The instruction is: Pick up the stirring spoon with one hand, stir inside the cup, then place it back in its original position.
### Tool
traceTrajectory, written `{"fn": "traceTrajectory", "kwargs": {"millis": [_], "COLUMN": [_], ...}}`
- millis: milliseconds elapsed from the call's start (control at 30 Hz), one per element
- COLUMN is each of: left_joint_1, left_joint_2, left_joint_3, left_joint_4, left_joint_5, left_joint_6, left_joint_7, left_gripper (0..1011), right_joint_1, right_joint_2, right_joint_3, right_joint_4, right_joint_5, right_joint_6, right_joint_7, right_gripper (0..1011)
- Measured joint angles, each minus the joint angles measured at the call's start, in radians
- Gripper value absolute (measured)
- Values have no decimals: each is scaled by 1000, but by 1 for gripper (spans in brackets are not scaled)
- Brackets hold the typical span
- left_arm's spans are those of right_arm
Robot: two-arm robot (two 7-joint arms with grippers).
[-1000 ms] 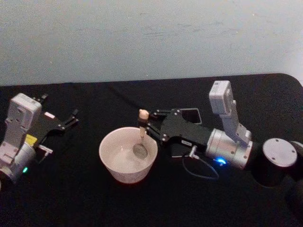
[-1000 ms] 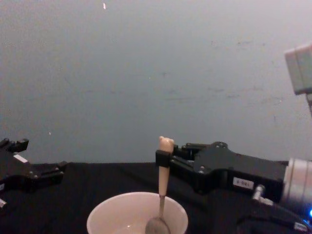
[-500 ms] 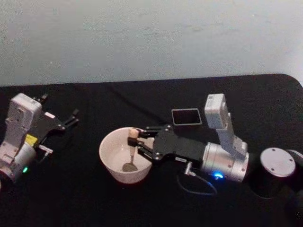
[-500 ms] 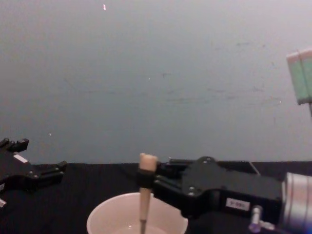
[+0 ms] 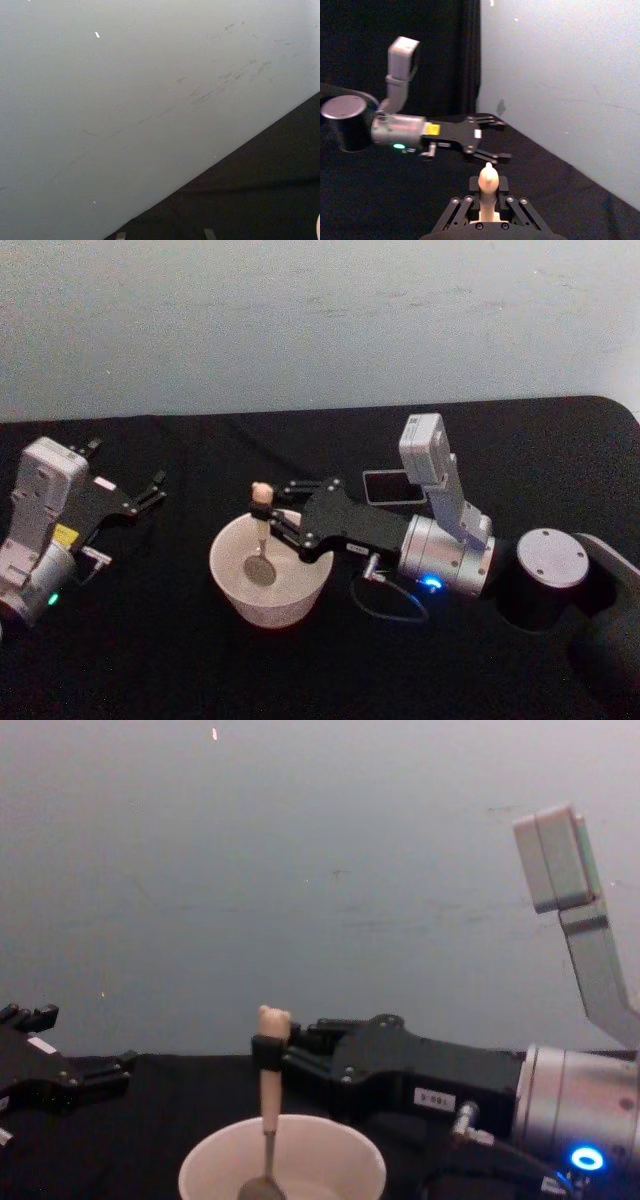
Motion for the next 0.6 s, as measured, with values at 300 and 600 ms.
{"fn": "traceTrajectory", "kwargs": {"millis": [300,600], "left_joint_1": [0,0], "left_joint_2": [0,0], "left_joint_3": [0,0], "left_joint_4": [0,0], "left_joint_5": [0,0], "left_joint_6": [0,0], "left_joint_7": [0,0], "left_gripper": [1001,1001], "right_joint_1": [17,-3], "right_joint_2": [-2,24], "right_joint_3": [24,43], "right_joint_4": [39,20], "right_joint_5": [-12,-13], "right_joint_6": [-9,-5], "right_joint_7": [-23,-23], "right_gripper": [203,203]}}
